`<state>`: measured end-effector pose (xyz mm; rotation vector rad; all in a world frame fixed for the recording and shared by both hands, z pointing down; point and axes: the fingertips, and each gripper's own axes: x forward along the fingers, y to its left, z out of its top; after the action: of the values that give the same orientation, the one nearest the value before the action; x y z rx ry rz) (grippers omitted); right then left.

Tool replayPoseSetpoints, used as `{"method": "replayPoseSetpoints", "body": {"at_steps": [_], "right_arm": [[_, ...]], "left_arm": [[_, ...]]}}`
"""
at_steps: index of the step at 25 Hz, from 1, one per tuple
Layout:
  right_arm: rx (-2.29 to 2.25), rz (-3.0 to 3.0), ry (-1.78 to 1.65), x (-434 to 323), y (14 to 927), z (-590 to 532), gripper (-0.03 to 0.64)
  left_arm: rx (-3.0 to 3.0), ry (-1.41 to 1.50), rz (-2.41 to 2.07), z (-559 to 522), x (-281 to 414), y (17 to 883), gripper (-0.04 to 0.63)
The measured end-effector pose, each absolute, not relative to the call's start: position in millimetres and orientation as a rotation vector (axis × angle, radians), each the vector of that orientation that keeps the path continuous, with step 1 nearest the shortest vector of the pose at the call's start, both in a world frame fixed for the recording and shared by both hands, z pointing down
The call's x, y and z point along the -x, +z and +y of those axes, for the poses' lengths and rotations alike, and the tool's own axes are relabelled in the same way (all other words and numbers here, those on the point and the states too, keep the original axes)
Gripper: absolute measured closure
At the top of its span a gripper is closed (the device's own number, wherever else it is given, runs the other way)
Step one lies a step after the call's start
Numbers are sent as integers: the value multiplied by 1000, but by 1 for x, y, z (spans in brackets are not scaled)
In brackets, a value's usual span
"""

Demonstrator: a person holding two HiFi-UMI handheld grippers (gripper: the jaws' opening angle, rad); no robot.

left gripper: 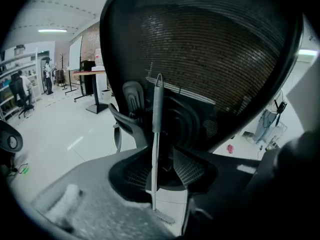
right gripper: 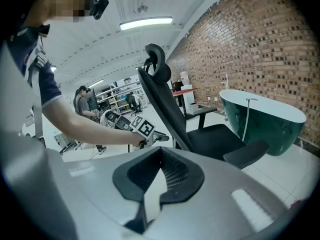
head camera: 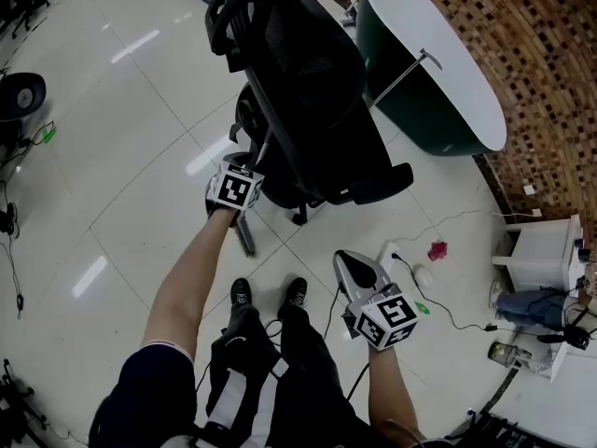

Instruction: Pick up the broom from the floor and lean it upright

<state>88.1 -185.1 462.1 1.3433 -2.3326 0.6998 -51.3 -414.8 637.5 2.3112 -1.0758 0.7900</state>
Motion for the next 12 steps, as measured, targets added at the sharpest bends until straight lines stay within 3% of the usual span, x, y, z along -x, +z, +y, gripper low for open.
{"method": "replayPoseSetpoints", "body": {"at_steps": [12], "right_arm": [[-1329, -2449, 632, -31, 429, -194, 611]], "left_arm": [[-2430, 620, -1034, -344, 70, 546, 460]]}}
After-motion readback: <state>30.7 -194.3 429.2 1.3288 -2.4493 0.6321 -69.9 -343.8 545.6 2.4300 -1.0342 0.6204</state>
